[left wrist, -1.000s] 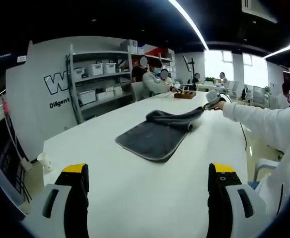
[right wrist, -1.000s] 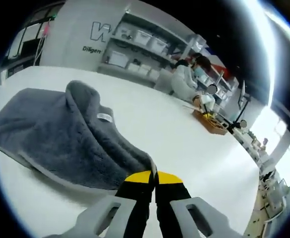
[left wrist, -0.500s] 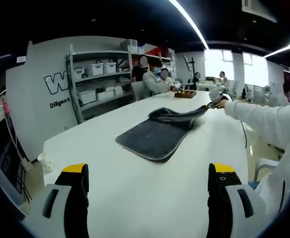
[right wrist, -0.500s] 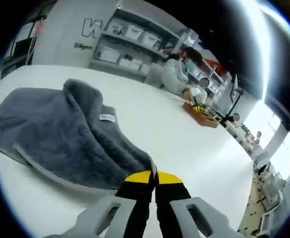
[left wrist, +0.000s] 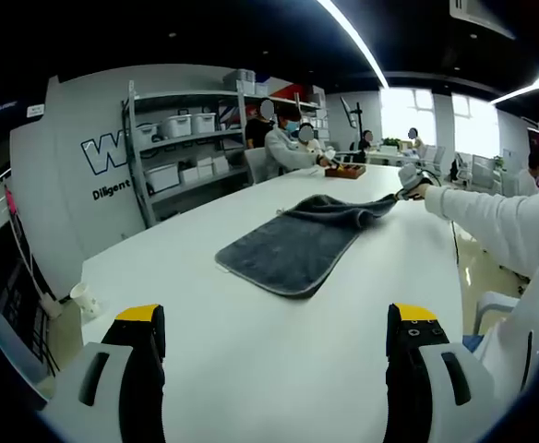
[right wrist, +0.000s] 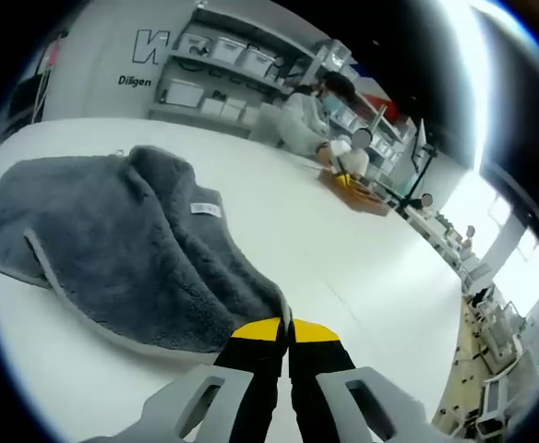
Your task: Open the folded towel by lifting each exposed corner and separating the folded layers until the towel lies flat within the target outline without major curled edges
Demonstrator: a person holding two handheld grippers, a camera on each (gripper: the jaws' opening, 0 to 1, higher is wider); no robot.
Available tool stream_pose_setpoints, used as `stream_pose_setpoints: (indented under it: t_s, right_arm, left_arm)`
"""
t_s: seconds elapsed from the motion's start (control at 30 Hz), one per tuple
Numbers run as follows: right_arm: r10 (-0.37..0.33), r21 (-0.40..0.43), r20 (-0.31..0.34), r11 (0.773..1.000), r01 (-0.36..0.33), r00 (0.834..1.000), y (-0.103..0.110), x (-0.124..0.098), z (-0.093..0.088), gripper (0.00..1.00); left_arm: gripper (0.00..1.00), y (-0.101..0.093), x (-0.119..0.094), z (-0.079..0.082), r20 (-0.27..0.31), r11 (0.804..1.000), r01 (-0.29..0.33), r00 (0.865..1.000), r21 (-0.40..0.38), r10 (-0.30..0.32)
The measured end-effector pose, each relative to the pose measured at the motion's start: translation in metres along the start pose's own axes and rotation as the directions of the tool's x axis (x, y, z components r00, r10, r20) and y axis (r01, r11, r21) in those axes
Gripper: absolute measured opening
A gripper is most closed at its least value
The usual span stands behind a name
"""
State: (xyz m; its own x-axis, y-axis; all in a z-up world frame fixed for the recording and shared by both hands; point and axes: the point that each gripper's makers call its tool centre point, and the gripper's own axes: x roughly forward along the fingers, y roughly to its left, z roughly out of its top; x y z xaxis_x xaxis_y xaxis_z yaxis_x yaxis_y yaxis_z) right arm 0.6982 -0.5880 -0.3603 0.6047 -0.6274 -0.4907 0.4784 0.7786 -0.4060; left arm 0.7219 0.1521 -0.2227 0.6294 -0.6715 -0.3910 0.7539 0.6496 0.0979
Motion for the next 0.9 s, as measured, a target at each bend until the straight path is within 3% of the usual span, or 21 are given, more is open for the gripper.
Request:
stream_pose_setpoints:
  t_s: [0.23, 0.4, 0.9]
  right_arm:
    - [-0.023, 0.021, -0.026, 1.0, 0.023, 0.999, -0.013, -0.003, -0.025, 0.0]
    - [-0.033, 0.029, -0.037, 0.999, 0.034, 0.999, -0.02, -0.004, -0.03, 0.0]
    - [-0.058, 0.015, -0.026, 0.998, 0.059, 0.998, -0.047, -0.005, -0.023, 0.0]
  left_arm:
    - [0.99, -0.001, 0.0, -0.003, -0.002, 1.0, -0.007, 1.0, -0.007, 0.007]
    - [0.99, -0.001, -0.001, -0.003, 0.001, 1.0, -0.008, 1.0, -0.005, 0.008]
    - [0.99, -0.002, 0.0, -0.002, -0.003, 1.0, -0.007, 1.0, 0.003, 0.007]
